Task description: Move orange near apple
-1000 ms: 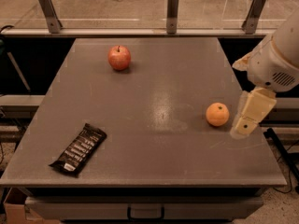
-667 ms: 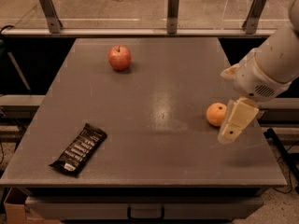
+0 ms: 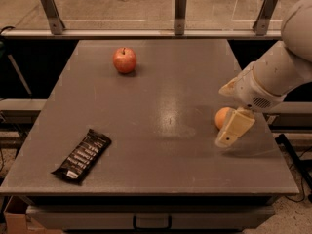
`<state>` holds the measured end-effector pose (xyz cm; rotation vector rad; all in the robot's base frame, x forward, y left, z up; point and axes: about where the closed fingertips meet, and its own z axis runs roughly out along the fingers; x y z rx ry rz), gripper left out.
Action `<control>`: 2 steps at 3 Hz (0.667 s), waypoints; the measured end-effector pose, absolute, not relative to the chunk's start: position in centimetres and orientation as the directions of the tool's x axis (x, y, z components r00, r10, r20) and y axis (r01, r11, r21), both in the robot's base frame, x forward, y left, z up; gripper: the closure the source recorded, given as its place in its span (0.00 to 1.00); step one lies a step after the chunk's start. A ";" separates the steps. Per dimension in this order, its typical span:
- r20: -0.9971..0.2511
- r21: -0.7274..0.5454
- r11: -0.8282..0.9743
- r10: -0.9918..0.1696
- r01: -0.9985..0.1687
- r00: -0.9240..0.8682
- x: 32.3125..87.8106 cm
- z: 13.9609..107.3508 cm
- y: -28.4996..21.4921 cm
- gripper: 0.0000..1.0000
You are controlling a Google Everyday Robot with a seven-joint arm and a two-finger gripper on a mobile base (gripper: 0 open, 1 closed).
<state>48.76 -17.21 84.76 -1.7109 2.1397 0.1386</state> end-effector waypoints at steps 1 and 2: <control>-0.383 -0.167 0.246 -0.909 -0.955 -0.167 49.1 85.0 -16.9 0.41; -0.400 -0.183 0.230 -0.905 -0.956 -0.141 49.4 86.4 -16.2 0.64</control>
Offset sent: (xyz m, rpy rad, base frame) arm 0.0126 0.0158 0.0347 0.0569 -0.0535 0.0441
